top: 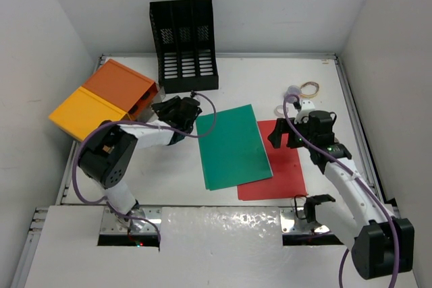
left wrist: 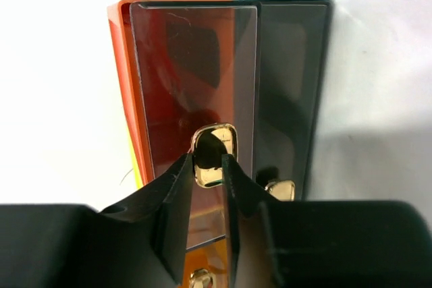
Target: Organize the desk
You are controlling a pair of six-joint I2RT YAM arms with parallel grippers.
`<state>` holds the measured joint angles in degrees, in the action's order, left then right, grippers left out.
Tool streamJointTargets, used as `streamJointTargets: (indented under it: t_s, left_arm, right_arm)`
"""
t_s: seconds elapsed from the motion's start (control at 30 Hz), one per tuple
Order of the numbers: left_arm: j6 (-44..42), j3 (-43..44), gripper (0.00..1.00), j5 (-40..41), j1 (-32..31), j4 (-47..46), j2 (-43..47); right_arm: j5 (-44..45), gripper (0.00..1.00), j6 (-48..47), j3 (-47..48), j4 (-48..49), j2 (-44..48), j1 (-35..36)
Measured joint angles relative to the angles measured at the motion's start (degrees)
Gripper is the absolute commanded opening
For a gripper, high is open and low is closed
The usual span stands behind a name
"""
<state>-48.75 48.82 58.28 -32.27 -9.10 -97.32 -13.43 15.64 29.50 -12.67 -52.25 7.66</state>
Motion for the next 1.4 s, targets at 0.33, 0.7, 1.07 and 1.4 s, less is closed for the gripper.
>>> streamJointTargets:
  t_s: [0.33,0.7,1.07,1.4]
  left_arm:
    - [6.21,-0.46,0.0,-2.69,-7.89,11.85,5.03]
    - [8.33,-1.05,0.32,-18.82,-11.28,20.02,9.05]
    - [8.48,0.0,0.51,-22.08,-11.37,21.42,15.3]
    - [8.85,5.09,0.97,-24.28,-11.43,24.44,21.73]
  right_arm:
    - [0.9,0.99,0.9,-0.02,-1.2,-1.62,0.0]
    - [5.14,0.99,1.97,-0.02,-3.1,-1.64,0.0]
    - [7.93,0.99,2.6,4.31,-3.87,-5.01,-0.02]
    - [11.34,0.99,2.82,12.46,-4.0,-11.21,-2.34]
